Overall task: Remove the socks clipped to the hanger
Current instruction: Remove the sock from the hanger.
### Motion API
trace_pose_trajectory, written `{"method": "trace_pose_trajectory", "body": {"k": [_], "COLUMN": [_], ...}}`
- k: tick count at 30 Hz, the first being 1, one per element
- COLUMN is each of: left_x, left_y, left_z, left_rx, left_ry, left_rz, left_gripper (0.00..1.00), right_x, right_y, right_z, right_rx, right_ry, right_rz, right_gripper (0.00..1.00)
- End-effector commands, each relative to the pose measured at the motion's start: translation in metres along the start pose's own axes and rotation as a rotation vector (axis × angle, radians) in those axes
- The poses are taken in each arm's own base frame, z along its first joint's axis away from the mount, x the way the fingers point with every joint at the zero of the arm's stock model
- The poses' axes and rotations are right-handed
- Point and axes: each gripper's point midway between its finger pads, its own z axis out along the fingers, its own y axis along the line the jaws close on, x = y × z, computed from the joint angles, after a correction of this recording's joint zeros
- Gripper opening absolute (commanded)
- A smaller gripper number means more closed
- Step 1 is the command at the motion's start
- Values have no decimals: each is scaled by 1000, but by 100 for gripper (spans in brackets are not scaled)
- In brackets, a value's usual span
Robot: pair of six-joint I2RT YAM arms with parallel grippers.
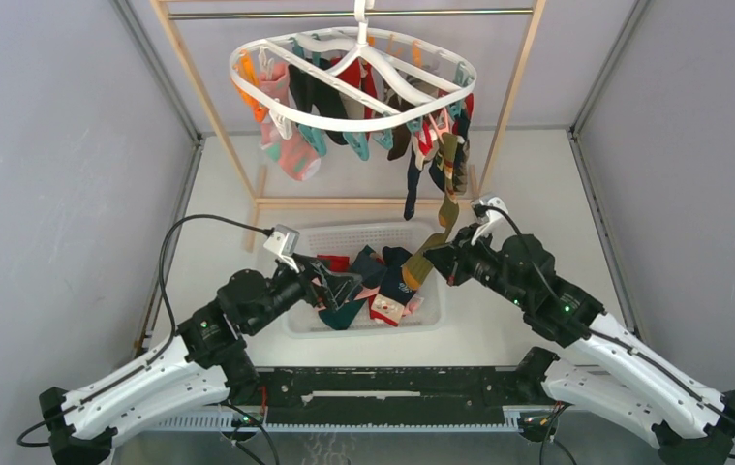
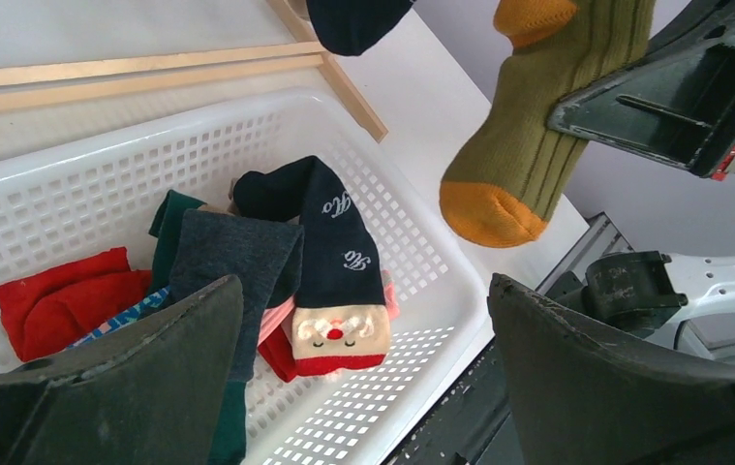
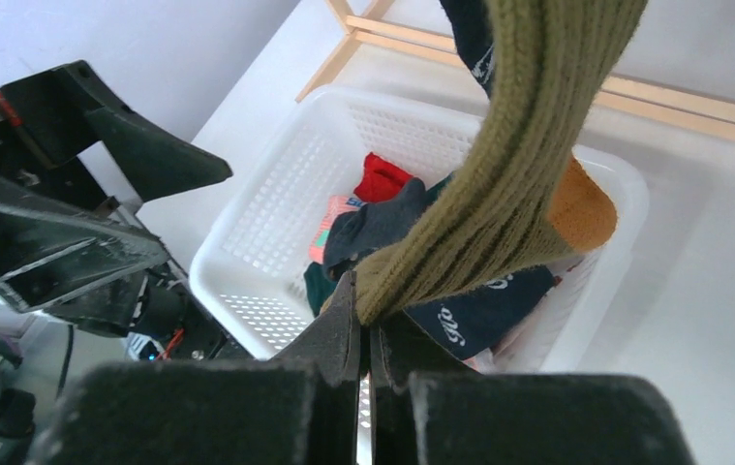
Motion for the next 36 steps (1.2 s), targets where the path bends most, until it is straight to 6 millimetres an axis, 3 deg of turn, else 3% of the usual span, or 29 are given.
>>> {"method": "trace_pose_trajectory", "body": {"k": [1,9,18,28,36], "left_x": [-18,-19,-26,-32,-37], "left_y": [-14,-15,-24,-46,-78], "left_z": [-4,-8,-14,-11,-2], "left_rx": [55,64,105,200,350], "left_ry": [-56,-64,-85,-81,-79], "left_rz": [0,-6,-22,-27,-21], "left_gripper": [100,100,100,100,100], "right_x": [-23,-40,-50,-46,-43], "right_y": [26,52,71,75,79], "right_z": [-19,-37,-42,-26,-10], "right_rx": [-101,-221,-315,-331,-345], "right_ry": [-49,-88,-101,-89,-71], "right_rz": [38,86,133,159,162], "right_gripper": [0,0,0,0,0]}}
